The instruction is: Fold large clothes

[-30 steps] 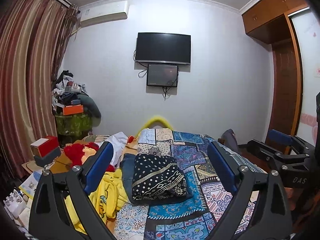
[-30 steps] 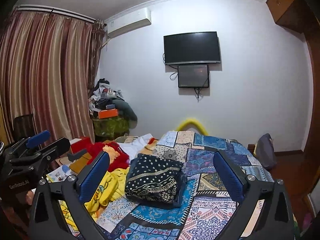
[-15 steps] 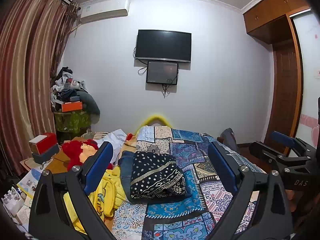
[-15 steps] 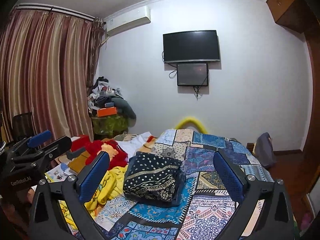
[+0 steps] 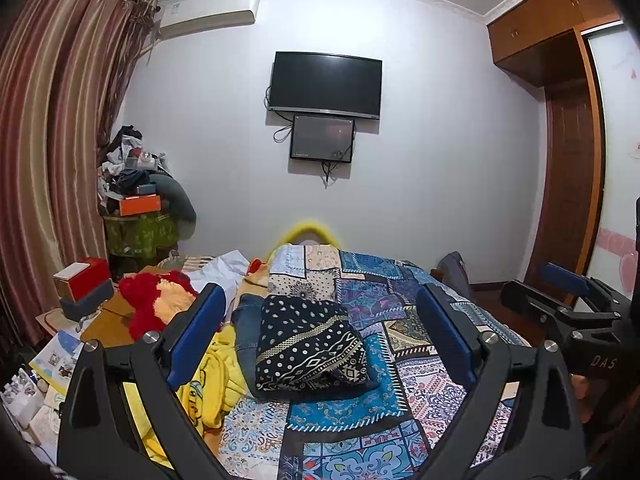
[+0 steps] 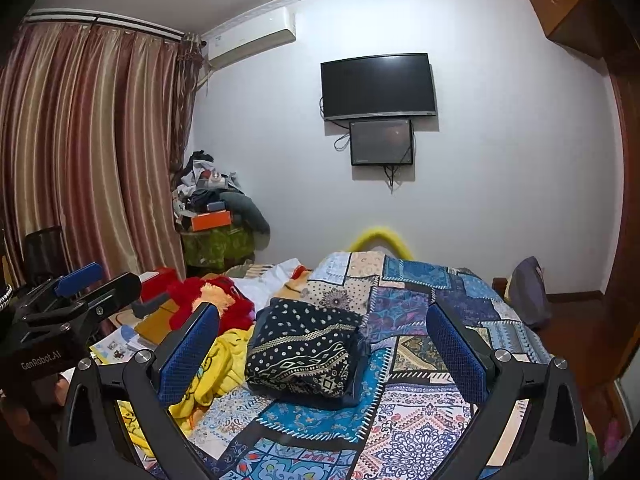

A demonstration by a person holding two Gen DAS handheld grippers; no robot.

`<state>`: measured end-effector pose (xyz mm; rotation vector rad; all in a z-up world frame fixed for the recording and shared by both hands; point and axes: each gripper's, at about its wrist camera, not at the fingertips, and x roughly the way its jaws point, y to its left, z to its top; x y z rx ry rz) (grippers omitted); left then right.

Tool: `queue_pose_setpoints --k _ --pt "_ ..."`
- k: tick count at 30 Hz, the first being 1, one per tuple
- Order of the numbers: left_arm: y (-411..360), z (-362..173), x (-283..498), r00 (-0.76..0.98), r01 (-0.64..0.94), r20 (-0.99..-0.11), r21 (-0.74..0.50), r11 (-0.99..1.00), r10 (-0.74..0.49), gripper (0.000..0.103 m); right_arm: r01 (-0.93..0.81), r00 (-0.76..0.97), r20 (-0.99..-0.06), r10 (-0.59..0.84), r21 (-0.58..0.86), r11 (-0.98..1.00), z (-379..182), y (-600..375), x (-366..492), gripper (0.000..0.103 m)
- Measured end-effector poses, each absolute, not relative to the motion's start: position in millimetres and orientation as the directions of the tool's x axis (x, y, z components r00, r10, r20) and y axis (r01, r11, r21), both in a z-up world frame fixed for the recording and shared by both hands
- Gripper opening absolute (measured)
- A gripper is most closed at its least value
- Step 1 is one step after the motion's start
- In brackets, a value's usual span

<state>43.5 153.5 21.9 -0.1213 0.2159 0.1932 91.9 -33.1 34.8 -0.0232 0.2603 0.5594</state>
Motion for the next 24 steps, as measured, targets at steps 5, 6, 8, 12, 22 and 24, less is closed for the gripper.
queue_pose_setpoints --k 5,6,8,12,22,24 --pt "156 21 44 0.959 -0.196 -0.231 -0.113 0.974 0.166 0.097 -0.522 0.819 -0.251 0.517 0.049 0.851 36 -34 90 0.103" --pt "157 21 44 0.959 -0.195 -0.232 -0.115 0.974 0.165 0.097 -0.524 0.818 -0.25 0.518 0.05 0.85 36 -34 90 0.103" --pt "157 21 43 0.959 -0.192 -0.232 -0.115 0.975 0.162 0.097 -0.522 0.82 -0.246 0.517 0.049 0.851 37 -34 88 0.103" --pt "155 22 43 0.962 -0.176 -0.231 -0.111 0.978 0.146 0.097 -0.519 0.823 -0.242 0.514 0.048 0.853 40 -32 85 0.103" --pt "151 22 41 0.963 -0.17 -0.226 -0.091 0.981 0.146 0.097 -0.523 0.821 -0.244 0.515 0.038 0.851 42 -27 83 0.103" --pt "149 22 41 0.963 -0.17 -0.227 -0.093 0.981 0.146 0.097 -0.524 0.82 -0.248 0.516 0.038 0.851 41 -26 83 0.103"
